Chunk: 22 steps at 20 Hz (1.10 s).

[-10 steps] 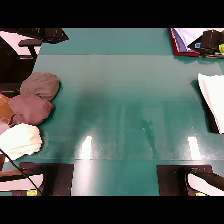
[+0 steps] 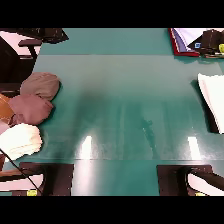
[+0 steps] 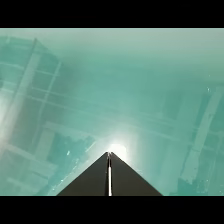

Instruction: Fold the shirts.

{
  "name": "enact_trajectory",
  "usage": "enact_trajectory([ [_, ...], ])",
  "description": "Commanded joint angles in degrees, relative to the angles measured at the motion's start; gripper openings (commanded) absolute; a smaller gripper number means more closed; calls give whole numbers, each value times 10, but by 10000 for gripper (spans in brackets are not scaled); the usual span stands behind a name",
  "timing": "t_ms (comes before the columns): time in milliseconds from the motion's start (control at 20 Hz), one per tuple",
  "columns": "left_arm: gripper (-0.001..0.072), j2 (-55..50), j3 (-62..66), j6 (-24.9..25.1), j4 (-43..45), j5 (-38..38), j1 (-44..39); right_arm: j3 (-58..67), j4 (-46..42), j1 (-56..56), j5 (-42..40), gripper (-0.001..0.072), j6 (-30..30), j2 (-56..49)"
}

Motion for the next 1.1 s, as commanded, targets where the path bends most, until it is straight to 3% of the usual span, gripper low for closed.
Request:
enact_trajectory([
  [0,31,0,0,0,0,0,0,0,0,0,0,15,0,0],
  [200,44,0,0,5,11,33,0,0,0,0,0,15,0,0],
  [300,661,-2,0,0,115,40,0,0,0,0,0,15,0,0],
  [450,669,-23,-14,-51,321,36,13,0,0,0,0,15,0,0],
  [800,669,-95,-231,-92,291,107,133,0,1,0,4,15,1,0],
  [1050,668,-131,-321,-92,292,186,148,0,1,0,4,15,1,0],
])
